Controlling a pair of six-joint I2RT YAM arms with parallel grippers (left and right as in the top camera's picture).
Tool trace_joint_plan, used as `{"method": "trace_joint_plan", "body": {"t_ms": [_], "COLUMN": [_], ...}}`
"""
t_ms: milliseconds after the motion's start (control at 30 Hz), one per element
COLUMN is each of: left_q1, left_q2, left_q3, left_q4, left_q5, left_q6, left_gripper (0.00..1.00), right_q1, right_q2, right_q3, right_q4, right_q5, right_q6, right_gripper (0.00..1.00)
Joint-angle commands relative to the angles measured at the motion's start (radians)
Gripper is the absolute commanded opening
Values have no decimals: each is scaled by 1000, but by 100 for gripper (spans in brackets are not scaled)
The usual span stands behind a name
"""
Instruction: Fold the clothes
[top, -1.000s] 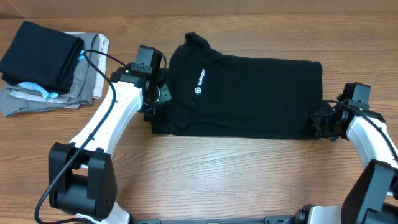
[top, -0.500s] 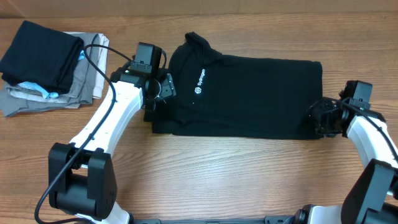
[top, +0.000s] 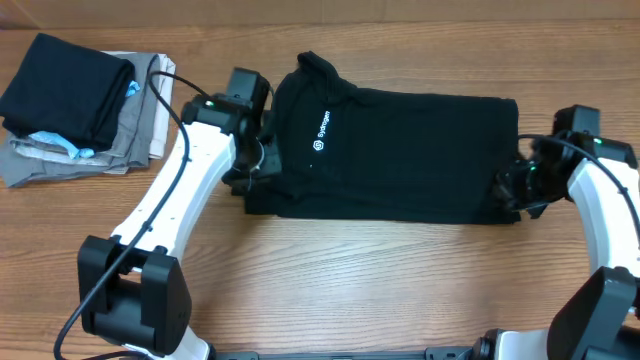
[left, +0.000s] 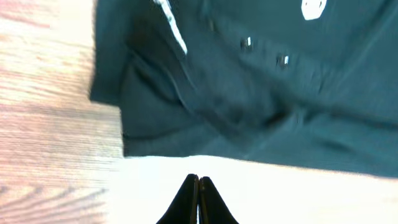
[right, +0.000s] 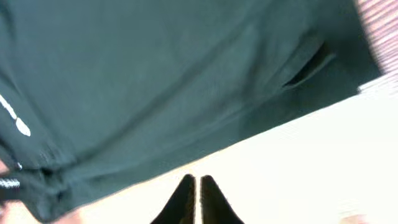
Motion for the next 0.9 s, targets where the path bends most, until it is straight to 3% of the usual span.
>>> {"method": "trace_joint_plan", "body": {"t_ms": [0,233,433,667,767,867], "left_q1": [-17,8,10,10,10,11], "left_q2": [-8,-8,-8,-8,-8,-8], "left_q3": [-87,-208,-317,-338,-338,-338], "left_q4": [-11,29,201,261,261,262], "left_q5": [23,24,39,27,-21,-72], "left_q6": [-33,-171,-237,-238,-232,-205], "left_gripper": [4,4,4,4,4,4], "right_q1": [101,231,296,291,262,202], "right_q2": [-2,-2,-1,-1,-1,-1], "right_q3": [-47,-58,-59,-59,-59,-59], "right_q4": [0,22,47,44,44,35], "right_q5": [-39,39,60,260,309,309], "right_q6": [-115,-123,-122,-11,35,36], "right_gripper": [7,4,4,5,11,25]}}
